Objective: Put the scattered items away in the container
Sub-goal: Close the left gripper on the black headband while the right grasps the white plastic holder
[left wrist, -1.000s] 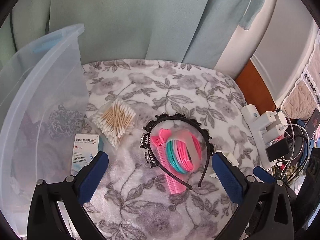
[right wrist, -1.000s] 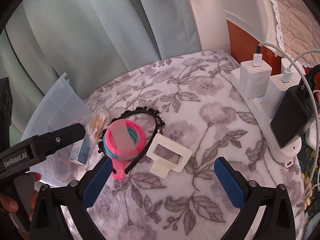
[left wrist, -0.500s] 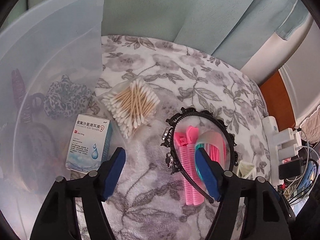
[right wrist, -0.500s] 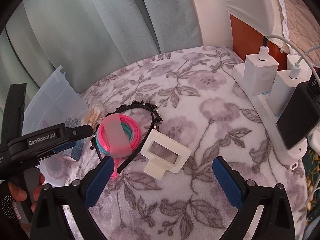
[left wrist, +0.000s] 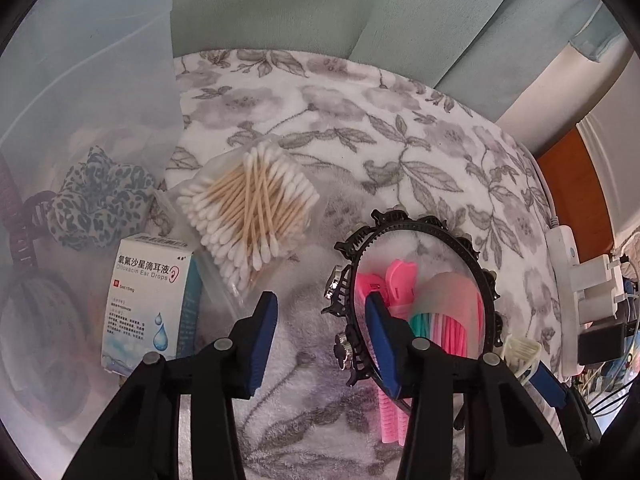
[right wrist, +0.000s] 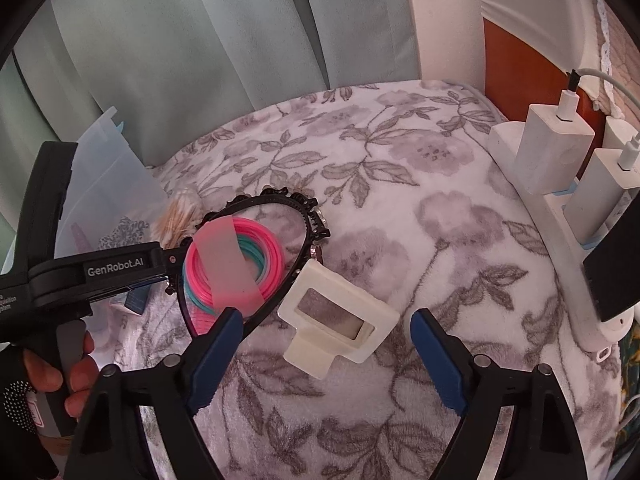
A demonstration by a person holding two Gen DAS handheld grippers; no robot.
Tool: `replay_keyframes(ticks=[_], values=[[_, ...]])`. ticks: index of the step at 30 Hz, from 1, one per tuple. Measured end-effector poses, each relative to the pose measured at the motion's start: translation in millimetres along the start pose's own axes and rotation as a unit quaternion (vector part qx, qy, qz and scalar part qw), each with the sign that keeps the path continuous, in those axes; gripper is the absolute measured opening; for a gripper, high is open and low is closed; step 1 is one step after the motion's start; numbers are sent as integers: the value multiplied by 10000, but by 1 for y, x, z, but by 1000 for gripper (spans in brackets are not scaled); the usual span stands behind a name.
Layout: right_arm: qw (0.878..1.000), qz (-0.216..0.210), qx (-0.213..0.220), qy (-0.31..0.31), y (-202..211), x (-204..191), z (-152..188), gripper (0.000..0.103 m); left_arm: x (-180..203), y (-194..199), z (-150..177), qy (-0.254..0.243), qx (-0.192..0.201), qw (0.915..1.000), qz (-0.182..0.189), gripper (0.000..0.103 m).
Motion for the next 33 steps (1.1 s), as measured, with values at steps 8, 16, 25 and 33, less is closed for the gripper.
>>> replay_keyframes(ticks=[8, 16, 25, 33], values=[[9998, 12, -75, -173, -8, 6, -1, 80, 12, -4, -5, -239, 17, 9995, -201, 29], [9997, 128, -34, -195, -10, 8, -3, 69, 15, 0, 1, -206, -73, 9995, -236, 20], [9996, 131, -2, -261, -10, 9, -5, 62, 15, -9, 0, -249, -167, 9992, -270, 21], [9996, 113, 25, -267, -10, 8, -6, 62, 19, -11, -3, -401, -83, 9983, -415, 20]])
Point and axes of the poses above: each gripper's, at about its wrist camera, not at the fingertips, and y roughly against the way its jaws point, x to its right, z to its underside, the point moved 2 cm from there along -y, roughly the way its jaws point, and after that the axes turned 2 degrees about -y, right-handed, at the moved point
